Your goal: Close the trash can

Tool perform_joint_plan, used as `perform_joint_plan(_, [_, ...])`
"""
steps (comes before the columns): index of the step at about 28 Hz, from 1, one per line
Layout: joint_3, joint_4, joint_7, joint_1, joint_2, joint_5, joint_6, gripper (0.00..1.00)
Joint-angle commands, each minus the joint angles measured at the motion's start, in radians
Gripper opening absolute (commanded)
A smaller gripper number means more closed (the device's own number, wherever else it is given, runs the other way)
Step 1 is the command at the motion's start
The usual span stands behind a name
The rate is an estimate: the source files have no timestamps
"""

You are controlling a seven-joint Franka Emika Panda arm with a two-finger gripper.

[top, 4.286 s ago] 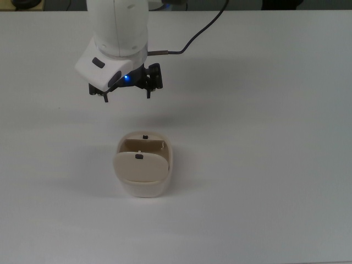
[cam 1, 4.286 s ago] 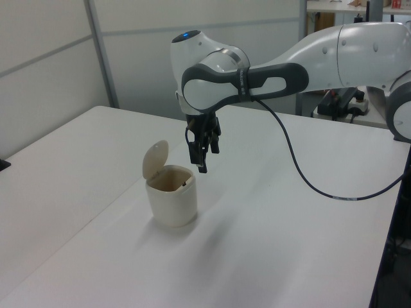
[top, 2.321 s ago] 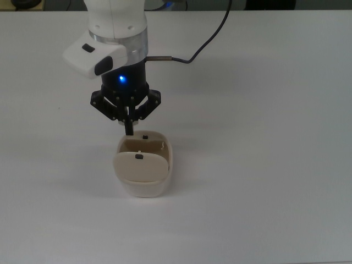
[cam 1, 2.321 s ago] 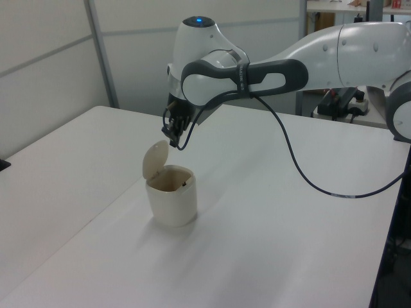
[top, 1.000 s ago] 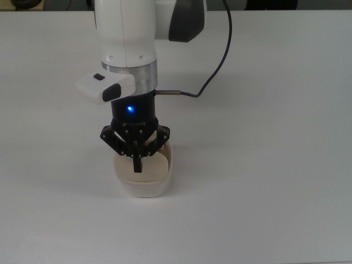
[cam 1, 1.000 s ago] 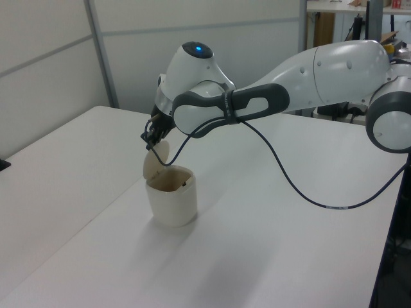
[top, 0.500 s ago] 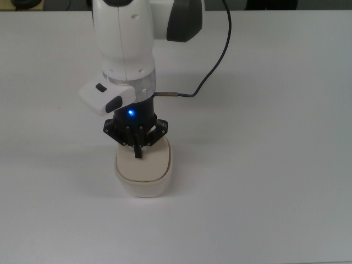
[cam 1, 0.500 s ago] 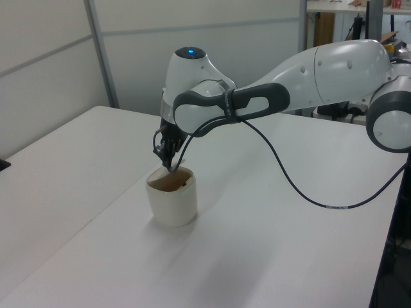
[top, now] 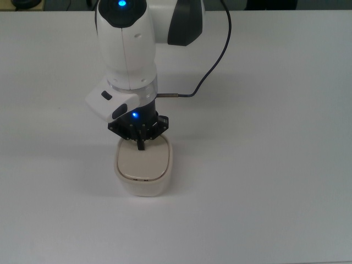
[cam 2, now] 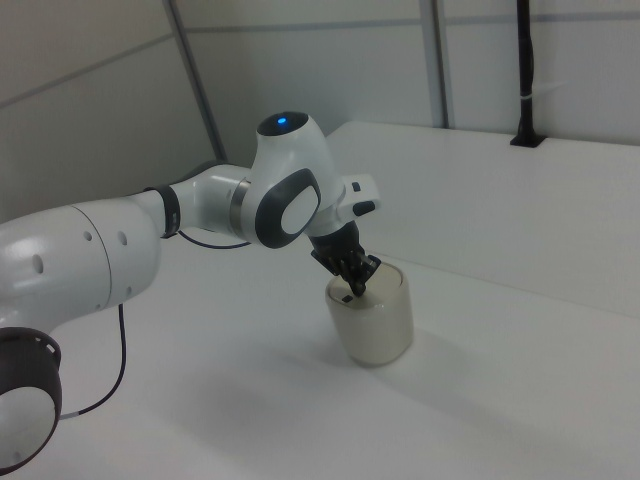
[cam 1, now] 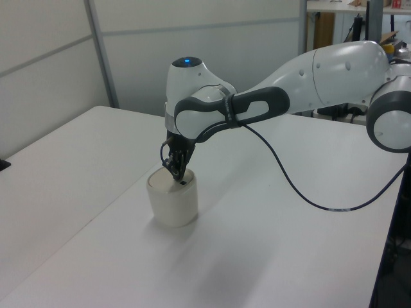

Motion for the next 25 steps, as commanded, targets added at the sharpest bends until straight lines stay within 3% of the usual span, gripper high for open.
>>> perform_joint_plan(1, [-0.005,-0.055,-0.022,0.009,-0.002,0.009,-0.018,0.0])
perform_joint_plan(11, [-0.01,0.017,-0.02,-0.008,-0.032,0.043,-0.062,0.0])
perform_joint_plan(17, [-0.013,0.02,-0.022,-0.006,-0.087,0.022,-0.099,0.15])
perform_joint_plan(19, [-0.016,0.02,-0.025,-0.006,-0.099,0.017,-0.131,0.32])
perform_joint_plan(20, [-0.016,0.02,-0.028,-0.006,-0.113,0.002,-0.162,0.56])
perform_joint_plan(23, [-0.016,0.022,-0.041,-0.006,-0.127,-0.027,-0.222,0.77])
perform_joint_plan(25, [-0.016,0.022,-0.045,-0.005,-0.133,-0.043,-0.254,1.0])
